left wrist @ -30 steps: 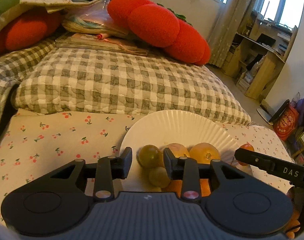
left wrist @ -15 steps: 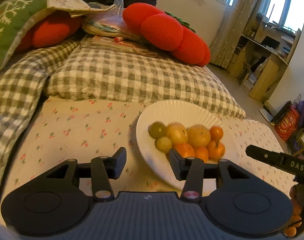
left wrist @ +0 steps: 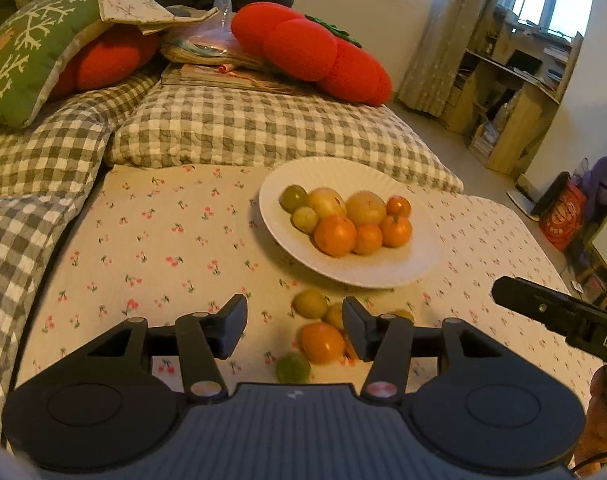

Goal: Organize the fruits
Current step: 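Open the left gripper onto the plate while the right gripper releases the orange fruit, then move both open grippers back to the remaining fruits on the sheet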

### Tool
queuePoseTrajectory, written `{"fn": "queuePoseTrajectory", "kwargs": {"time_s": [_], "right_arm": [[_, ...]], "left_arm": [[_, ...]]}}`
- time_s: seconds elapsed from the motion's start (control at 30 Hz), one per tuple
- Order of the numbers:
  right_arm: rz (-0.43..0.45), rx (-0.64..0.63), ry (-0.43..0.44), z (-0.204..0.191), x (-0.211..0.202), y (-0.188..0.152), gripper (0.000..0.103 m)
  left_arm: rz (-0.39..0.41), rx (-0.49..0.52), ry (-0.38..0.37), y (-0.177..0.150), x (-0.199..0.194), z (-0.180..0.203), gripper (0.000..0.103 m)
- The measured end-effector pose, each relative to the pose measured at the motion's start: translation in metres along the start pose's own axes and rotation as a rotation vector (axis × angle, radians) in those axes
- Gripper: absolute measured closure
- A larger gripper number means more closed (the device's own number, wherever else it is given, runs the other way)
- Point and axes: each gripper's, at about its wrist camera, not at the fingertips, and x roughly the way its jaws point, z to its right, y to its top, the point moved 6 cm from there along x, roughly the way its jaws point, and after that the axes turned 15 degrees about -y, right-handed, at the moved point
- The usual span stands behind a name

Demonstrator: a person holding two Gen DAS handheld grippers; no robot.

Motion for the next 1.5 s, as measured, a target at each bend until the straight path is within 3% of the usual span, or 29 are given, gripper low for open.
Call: {"fn": "queuePoseTrajectory", "kwargs": {"time_s": [0.47,0.77,1.07,1.5], "right_arm": [[-0.018,-0.131,-0.010,-0.016,-0.004,-0.041,0.055],[-0.042,-0.199,-0.044,-0.027,0.009,-0.058,0.050],[-0.066,-0.201,-0.050,-0.025,0.023,-0.062,0.046],[-0.089,-0.262,-0.044,-0.036,0.041,-0.069,0.049]], "left_arm": [[-0.042,0.042,-0.030,-0.023,0.017,0.011,0.049],[-0.079,0.096,0.066,-0.030,0.041,0.007,0.039],[-0.103,0.109,0.093,-0.031,0.061,0.000,0.035],[-0.112,0.098,0.054,-0.027,0.081,-0.005,0.036]]}}
